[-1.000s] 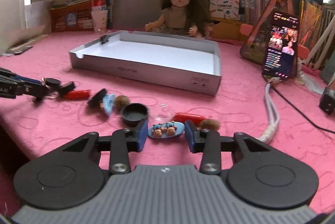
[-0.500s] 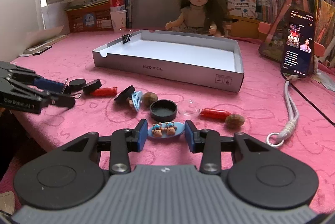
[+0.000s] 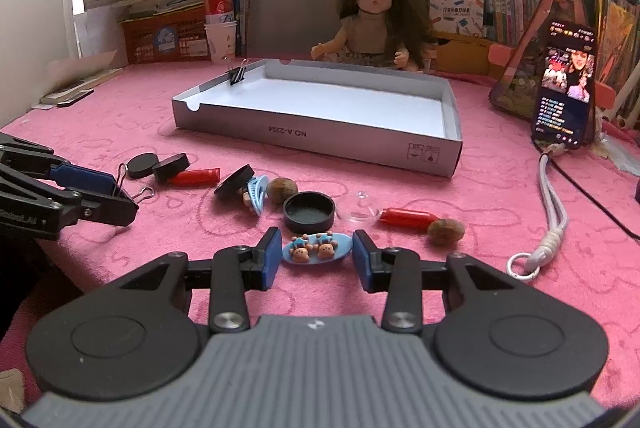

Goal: Organize rigid objects
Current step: 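Grasp the black binder clip with the left tool while the right tool grasps the blue hair clip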

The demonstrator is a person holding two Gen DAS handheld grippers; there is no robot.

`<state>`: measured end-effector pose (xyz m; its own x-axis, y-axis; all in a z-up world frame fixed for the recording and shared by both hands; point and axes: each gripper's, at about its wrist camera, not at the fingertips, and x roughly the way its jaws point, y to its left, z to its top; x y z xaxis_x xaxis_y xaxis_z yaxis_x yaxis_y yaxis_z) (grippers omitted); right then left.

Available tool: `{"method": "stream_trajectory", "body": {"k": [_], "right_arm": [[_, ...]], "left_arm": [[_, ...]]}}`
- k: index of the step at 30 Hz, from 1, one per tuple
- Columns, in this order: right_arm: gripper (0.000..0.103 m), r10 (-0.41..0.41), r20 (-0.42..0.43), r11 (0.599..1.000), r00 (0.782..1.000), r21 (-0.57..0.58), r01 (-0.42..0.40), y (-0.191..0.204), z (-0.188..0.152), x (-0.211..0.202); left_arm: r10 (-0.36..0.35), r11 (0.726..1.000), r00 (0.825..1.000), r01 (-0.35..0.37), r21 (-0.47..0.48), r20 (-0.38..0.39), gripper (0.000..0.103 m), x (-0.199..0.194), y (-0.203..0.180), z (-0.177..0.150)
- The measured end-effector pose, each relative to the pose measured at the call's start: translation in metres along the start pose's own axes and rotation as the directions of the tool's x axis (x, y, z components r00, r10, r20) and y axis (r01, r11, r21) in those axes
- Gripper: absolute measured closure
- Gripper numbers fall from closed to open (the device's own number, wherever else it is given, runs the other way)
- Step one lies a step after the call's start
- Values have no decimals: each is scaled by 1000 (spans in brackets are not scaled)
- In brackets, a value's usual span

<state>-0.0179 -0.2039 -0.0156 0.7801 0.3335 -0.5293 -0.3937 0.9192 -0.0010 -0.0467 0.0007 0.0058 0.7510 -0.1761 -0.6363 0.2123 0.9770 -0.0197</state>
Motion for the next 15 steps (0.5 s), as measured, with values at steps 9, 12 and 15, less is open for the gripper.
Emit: {"method": "stream_trajectory", "body": {"k": [9,12,15], "right_arm": [[43,-15,32,1000,999,-14,16,-3,-6,-1],[59,-6,26,999,1000,-33,6,-2,-7,-2],[60,-4,26,1000,1000,-31,5,0,-6,-3]], "left_arm": [[66,997,996,-68,39,52,71,3,-14,-9],[82,995,995,-85,49,57,74,3,-18,-8],[79,996,996,-81,42,51,74,3,-18,-6]]}}
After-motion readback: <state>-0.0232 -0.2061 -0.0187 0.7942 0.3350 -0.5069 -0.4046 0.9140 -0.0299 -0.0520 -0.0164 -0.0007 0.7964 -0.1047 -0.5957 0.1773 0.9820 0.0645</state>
